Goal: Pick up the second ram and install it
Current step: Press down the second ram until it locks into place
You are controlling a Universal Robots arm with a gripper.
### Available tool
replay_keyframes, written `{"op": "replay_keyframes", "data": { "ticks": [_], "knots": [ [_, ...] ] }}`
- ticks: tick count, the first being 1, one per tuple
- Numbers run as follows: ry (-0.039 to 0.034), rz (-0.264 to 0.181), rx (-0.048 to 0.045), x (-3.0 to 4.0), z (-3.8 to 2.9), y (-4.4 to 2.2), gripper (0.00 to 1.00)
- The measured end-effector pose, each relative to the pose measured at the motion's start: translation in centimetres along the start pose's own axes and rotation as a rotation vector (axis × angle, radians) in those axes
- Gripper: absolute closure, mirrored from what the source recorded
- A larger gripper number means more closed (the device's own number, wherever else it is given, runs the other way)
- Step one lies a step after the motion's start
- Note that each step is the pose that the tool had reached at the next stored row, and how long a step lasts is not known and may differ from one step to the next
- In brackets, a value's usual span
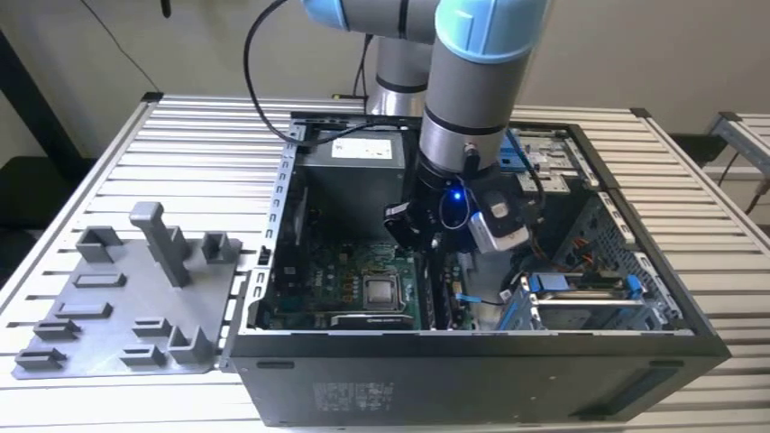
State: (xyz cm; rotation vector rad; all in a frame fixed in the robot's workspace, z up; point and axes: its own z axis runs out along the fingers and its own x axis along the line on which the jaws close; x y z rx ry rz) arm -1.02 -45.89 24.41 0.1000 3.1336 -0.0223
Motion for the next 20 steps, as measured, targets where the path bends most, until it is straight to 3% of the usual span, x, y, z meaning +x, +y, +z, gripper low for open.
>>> {"op": "replay_keyframes", "data": {
  "ticks": [2, 5, 10, 20],
  "knots": [
    [0.0001, 0.0, 0.0003, -0.01, -0.54, -0.01, 0.72],
    [-0.0001, 0.0, -0.0001, 0.0, -0.53, -0.01, 0.72],
    [0.0, 0.0, 0.0002, 0.0, -0.55, -0.01, 0.89],
    [0.0, 0.0, 0.0002, 0.0, -0.58, -0.01, 0.89]
  ]
}}
